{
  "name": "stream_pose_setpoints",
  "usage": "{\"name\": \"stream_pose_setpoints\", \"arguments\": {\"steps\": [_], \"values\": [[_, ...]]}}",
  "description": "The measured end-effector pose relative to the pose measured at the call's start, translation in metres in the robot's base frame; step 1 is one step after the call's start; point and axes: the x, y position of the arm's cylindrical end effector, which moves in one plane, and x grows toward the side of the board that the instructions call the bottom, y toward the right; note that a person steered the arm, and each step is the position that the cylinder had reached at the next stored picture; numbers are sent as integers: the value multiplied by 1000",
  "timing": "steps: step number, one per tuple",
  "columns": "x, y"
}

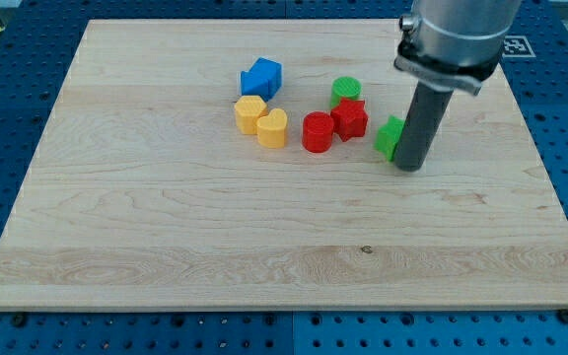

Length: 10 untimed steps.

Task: Slide the green star to the right of the blue cube

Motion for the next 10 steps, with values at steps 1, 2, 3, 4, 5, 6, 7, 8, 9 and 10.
{"name": "stream_pose_setpoints", "arguments": {"steps": [1,2,3,4,5,6,7,8,9,10], "values": [[-39,15],[-79,16],[-70,28],[-32,42],[-7,30],[-3,3],[-7,-30],[-33,-30],[-67,-8],[-112,-4]]}}
